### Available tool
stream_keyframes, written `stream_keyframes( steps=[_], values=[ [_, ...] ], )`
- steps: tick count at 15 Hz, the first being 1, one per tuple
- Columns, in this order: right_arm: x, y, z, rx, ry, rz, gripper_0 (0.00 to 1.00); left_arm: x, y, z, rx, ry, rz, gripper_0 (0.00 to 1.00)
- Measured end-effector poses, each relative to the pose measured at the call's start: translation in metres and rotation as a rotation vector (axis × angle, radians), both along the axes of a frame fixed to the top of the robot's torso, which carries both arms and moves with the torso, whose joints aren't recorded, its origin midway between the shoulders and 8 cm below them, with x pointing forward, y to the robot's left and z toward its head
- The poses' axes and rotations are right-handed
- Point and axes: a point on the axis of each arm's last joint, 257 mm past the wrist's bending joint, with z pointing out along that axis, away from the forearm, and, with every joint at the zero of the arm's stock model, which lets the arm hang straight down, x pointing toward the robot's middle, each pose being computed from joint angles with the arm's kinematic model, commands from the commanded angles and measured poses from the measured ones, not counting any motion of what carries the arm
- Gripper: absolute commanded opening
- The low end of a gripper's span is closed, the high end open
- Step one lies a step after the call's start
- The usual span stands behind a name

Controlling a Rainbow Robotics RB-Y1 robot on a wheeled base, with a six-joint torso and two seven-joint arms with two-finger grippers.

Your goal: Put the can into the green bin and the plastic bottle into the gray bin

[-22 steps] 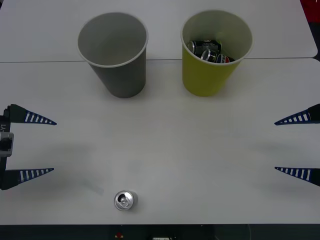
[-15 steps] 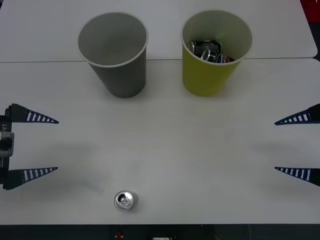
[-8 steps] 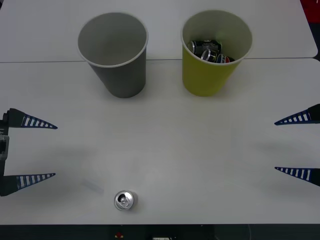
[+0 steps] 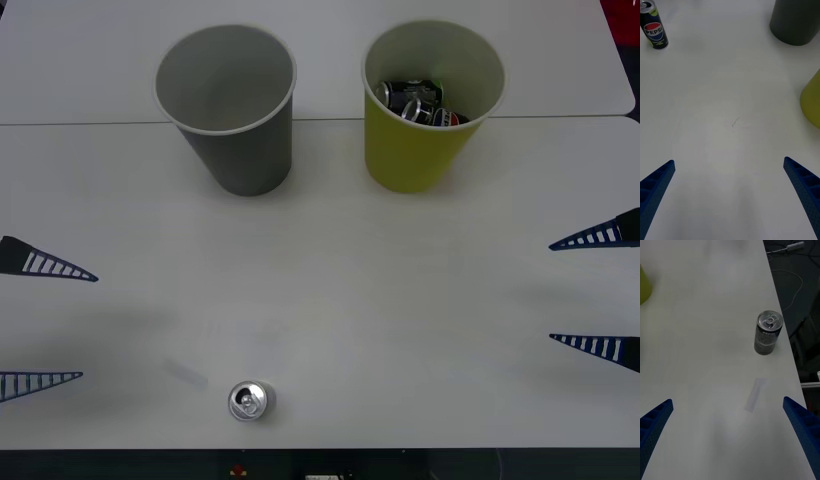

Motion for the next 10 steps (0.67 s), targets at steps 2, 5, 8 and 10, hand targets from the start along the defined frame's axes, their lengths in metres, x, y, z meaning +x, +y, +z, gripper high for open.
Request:
stream_keyframes(
  steps=[2,5,8,10],
  values=[
    [0.000,0.000,0.000,0.000,0.000,0.000,1.00,-0.004,-0.001,-0.010,-0.033,0.024,-0.030,1.00],
    [0.000,0.000,0.000,0.000,0.000,0.000,1.00,-0.007,-0.002,-0.026,-0.088,0.059,-0.066,1.00],
    [0.000,0.000,0.000,0.000,0.000,0.000,1.00,-0.006,-0.006,-0.045,-0.145,0.100,-0.079,1.00],
    [0.000,0.000,0.000,0.000,0.000,0.000,1.00,-0.009,-0.010,-0.055,-0.191,0.144,-0.079,1.00]
  ],
)
